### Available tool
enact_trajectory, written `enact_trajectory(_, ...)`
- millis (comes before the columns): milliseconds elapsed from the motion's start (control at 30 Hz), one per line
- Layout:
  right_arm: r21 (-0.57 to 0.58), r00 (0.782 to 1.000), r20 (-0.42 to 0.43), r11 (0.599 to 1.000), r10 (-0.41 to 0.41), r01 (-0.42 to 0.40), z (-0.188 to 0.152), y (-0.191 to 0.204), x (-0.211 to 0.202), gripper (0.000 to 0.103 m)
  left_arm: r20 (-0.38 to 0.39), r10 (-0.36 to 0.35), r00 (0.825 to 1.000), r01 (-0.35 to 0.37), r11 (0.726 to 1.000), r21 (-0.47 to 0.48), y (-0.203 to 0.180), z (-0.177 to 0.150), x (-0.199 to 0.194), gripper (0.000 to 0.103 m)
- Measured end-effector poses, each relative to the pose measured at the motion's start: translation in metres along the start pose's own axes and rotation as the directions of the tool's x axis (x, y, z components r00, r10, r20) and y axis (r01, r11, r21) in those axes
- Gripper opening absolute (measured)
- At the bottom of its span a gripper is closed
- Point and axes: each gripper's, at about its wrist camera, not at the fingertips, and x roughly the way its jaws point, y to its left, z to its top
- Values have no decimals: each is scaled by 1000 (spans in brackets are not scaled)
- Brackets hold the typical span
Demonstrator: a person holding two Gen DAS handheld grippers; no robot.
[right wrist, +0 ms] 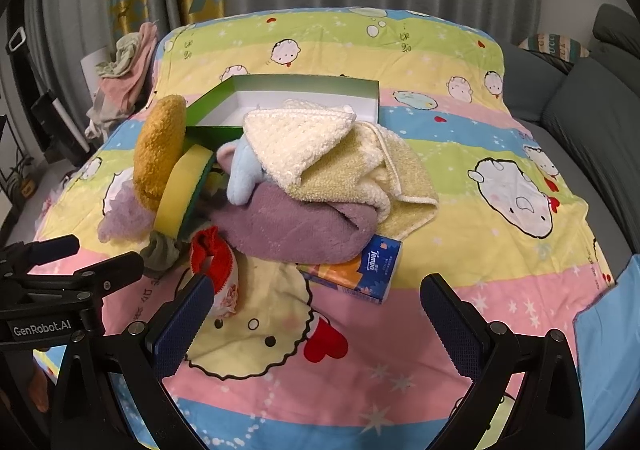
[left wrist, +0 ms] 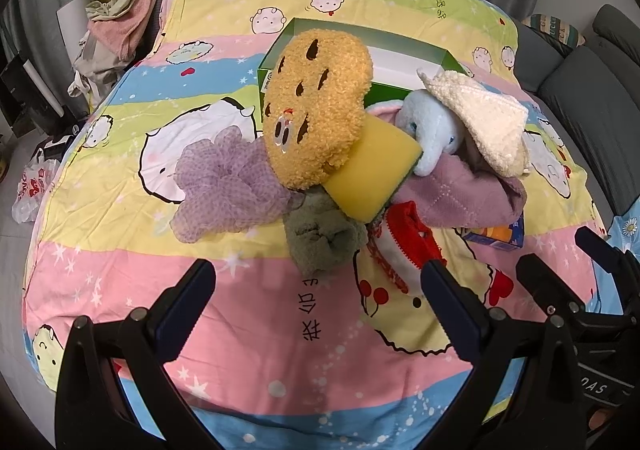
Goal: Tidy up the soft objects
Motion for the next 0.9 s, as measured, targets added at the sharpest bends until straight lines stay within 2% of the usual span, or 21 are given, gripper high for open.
enact_trajectory(900, -2, 1000, -3, 1000, 0, 0, -1, 0, 2, 103, 6, 17, 1000, -17, 999, 38, -6, -1, 2, 102)
